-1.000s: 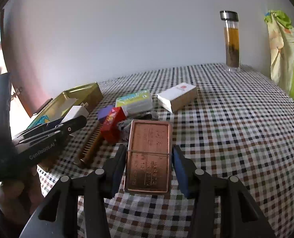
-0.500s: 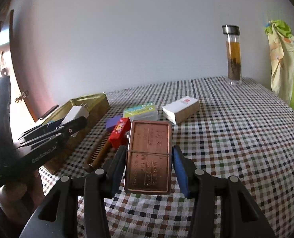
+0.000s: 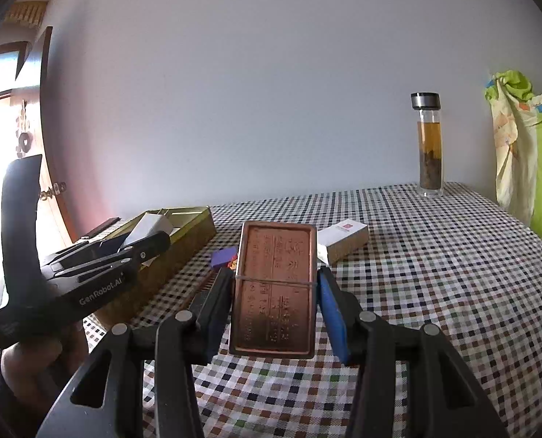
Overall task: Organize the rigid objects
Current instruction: 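Carry the white charger with the left tool while the right tool carries the wooden box toward the tin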
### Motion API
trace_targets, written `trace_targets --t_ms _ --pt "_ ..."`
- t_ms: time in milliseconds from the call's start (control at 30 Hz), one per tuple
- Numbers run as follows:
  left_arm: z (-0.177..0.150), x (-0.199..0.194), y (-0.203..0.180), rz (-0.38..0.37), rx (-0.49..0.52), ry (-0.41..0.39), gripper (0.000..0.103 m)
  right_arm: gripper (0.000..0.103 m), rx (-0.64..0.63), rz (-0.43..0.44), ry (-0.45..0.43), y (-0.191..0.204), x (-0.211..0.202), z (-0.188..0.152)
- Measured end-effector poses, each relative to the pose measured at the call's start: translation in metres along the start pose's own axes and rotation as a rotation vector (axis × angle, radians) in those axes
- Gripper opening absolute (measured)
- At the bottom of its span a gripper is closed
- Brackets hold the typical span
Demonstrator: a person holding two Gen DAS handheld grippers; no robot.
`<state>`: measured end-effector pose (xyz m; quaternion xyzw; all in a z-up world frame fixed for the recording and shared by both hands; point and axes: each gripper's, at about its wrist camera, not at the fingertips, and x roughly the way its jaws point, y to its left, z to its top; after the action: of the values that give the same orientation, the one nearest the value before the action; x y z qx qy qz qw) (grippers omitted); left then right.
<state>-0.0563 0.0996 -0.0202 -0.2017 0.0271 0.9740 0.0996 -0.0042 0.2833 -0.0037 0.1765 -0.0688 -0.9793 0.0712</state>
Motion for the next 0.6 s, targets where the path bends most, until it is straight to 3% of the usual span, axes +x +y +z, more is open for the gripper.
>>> trace_targets --t_ms 433,600 --pt "-0.003 -0.017 0.012 0.032 -0.034 -0.054 0.037 0.049 -0.022 -0.027 -0.129 0.003 -0.032 -0.001" --pt "-0.004 -0.02 0.02 0.041 -0.057 -0.064 0.037 0.049 -0.027 -0.035 -0.138 0.005 -0.035 0.0"
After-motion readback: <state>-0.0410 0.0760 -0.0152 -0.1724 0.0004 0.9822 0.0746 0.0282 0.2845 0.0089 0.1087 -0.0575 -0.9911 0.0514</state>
